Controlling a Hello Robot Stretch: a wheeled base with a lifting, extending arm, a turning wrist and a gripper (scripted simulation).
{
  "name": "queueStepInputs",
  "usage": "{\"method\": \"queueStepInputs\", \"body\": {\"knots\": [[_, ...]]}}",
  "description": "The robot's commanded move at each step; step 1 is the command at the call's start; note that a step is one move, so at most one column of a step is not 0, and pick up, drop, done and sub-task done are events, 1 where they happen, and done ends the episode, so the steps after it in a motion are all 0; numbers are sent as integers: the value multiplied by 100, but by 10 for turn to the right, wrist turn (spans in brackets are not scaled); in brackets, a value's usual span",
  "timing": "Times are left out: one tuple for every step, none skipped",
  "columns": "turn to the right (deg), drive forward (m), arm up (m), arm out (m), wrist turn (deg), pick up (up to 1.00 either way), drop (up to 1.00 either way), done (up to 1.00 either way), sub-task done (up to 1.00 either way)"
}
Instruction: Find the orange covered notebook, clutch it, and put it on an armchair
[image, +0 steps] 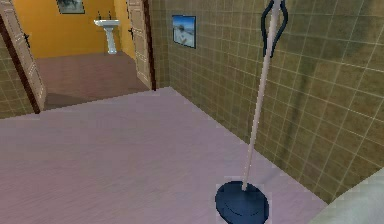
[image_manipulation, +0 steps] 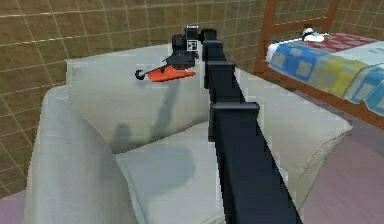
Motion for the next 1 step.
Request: {"method": "queueStepInputs", "body": {"knots": [[0,0,0,0,390,0,0,0,0]]}}
